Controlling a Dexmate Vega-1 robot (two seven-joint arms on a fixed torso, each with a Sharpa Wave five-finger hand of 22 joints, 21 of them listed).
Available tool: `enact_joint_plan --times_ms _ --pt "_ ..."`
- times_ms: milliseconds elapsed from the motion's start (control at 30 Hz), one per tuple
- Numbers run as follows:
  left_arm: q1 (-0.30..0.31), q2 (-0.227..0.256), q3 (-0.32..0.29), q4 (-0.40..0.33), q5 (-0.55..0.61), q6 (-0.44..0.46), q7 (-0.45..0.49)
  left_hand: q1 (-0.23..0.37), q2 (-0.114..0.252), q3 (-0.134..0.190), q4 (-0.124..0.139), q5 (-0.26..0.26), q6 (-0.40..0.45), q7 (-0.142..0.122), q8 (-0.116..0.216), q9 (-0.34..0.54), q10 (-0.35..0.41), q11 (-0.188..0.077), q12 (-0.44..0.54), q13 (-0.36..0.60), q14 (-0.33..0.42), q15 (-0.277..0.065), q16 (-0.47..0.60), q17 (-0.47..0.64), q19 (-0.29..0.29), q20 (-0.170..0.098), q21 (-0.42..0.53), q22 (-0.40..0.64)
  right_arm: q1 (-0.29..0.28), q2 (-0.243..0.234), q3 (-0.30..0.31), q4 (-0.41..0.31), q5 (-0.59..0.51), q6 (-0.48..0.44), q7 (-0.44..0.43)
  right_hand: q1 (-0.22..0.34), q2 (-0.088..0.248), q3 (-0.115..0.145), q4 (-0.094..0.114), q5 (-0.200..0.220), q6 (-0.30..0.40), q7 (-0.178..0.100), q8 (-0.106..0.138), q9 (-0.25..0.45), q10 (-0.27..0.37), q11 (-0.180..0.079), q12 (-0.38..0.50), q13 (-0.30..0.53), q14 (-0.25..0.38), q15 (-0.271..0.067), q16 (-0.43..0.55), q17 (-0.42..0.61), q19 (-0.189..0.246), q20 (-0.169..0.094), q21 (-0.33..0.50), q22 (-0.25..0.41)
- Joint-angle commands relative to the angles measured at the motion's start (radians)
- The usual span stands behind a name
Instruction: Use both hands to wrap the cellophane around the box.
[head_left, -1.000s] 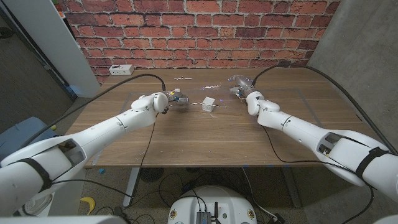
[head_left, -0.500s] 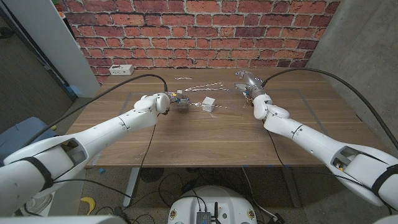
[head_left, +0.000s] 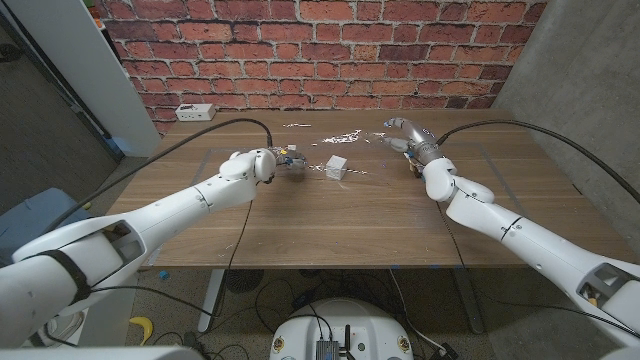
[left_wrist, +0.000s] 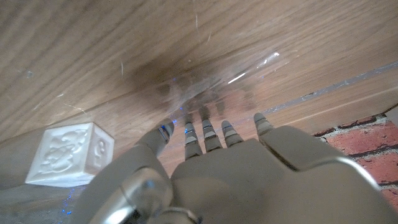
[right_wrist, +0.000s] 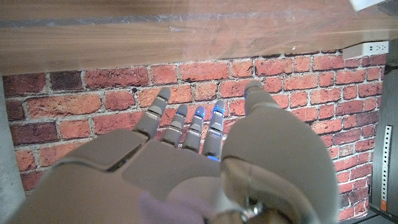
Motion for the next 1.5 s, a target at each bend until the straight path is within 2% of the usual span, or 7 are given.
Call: enact_joint_plan --times_ms 33,167,333,633,933,1167,1500 --pt "-0.017 -0.019 0.012 0.031 0.015 -0.010 -0.009 0.002 0.008 -0.004 0.000 -0.003 -0.006 -0.001 0.005 0.000 -0.006 0.003 0.007 0.005 -0.009 -0.001 0.008 0.000 -0.005 0.003 0.003 0.001 -0.073 -0.119 0.063 -0.165 0.112 0.009 0.222 -0.041 -0.010 -0.017 0.012 0.003 -0.004 0.008 -0.003 0.004 0.009 0.017 -0.002 0.003 0.002 0.010 -0.003 0.004 -0.005 0.012 -0.003 0.003" --pt "-0.022 -0.025 0.015 0.041 0.016 -0.010 -0.013 0.001 0.009 -0.006 -0.001 -0.003 -0.011 0.000 0.005 0.000 -0.009 0.004 0.007 0.005 -0.012 0.000 0.008 0.000 -0.006 0.003 0.003 0.001 -0.062 -0.149 0.048 -0.208 0.097 -0.018 0.298 -0.071 -0.018 -0.026 0.020 0.007 0.008 0.015 0.000 0.004 0.027 0.025 0.004 0.003 0.025 0.008 0.004 0.004 0.000 0.019 0.001 0.004" --pt "-0.029 -0.033 0.020 0.051 0.019 -0.008 -0.016 0.000 0.012 -0.008 -0.003 -0.002 -0.022 0.000 0.005 0.000 -0.018 0.010 0.007 0.005 -0.020 0.001 0.007 0.000 -0.009 0.003 0.003 0.001 -0.012 -0.162 -0.007 -0.242 0.028 -0.102 0.409 -0.073 -0.030 -0.017 -0.001 0.011 -0.078 -0.005 -0.027 0.004 -0.032 0.023 -0.020 0.004 -0.012 0.012 -0.017 0.000 -0.005 0.018 0.001 0.003" --pt "-0.031 -0.032 0.022 0.047 0.019 -0.004 -0.022 -0.001 0.014 -0.011 -0.004 -0.002 -0.032 0.000 0.005 0.000 -0.024 0.012 0.008 0.006 -0.029 0.004 0.006 0.000 -0.015 0.003 0.003 0.001 0.048 -0.149 -0.085 -0.239 -0.079 -0.128 0.514 -0.163 -0.083 -0.061 0.015 0.022 -0.182 -0.026 -0.033 0.003 -0.115 0.004 -0.033 0.004 -0.080 0.019 -0.039 0.001 -0.033 0.021 -0.005 0.004" --pt "-0.029 -0.027 0.022 0.033 0.021 0.006 -0.027 -0.002 0.015 -0.014 -0.005 -0.001 -0.041 -0.002 0.006 0.000 -0.028 0.012 0.010 0.006 -0.033 0.006 0.007 0.000 -0.020 0.003 0.002 0.001 0.099 -0.109 -0.162 -0.218 -0.211 -0.182 0.607 -0.138 -0.111 -0.059 -0.027 0.048 -0.318 -0.070 -0.039 0.002 -0.235 -0.020 -0.042 0.000 -0.201 0.008 -0.062 -0.018 -0.098 0.021 -0.014 0.002" --pt "-0.027 -0.022 0.022 0.021 0.026 0.014 -0.033 -0.003 0.015 -0.017 -0.006 -0.001 -0.045 -0.002 0.007 0.000 -0.029 0.013 0.012 0.006 -0.035 0.006 0.008 0.000 -0.022 0.003 0.002 0.001 0.124 -0.075 -0.204 -0.180 -0.270 -0.207 0.658 -0.117 -0.096 -0.048 -0.047 0.066 -0.423 -0.081 -0.036 0.002 -0.341 -0.018 -0.044 -0.003 -0.270 0.032 -0.060 -0.025 -0.147 0.016 -0.016 0.001" --pt "-0.017 -0.010 0.017 -0.005 0.029 0.022 -0.038 -0.006 0.015 -0.022 -0.007 -0.001 -0.049 -0.002 0.010 0.000 -0.029 0.014 0.016 0.006 -0.038 0.006 0.010 0.000 -0.001 0.002 0.013 0.002 0.092 -0.053 -0.201 -0.140 -0.325 -0.187 0.565 -0.033 -0.021 0.006 -0.087 0.079 -0.360 -0.073 -0.001 0.000 -0.276 -0.025 -0.007 -0.007 -0.201 0.021 -0.026 -0.029 -0.090 -0.005 0.009 0.000"
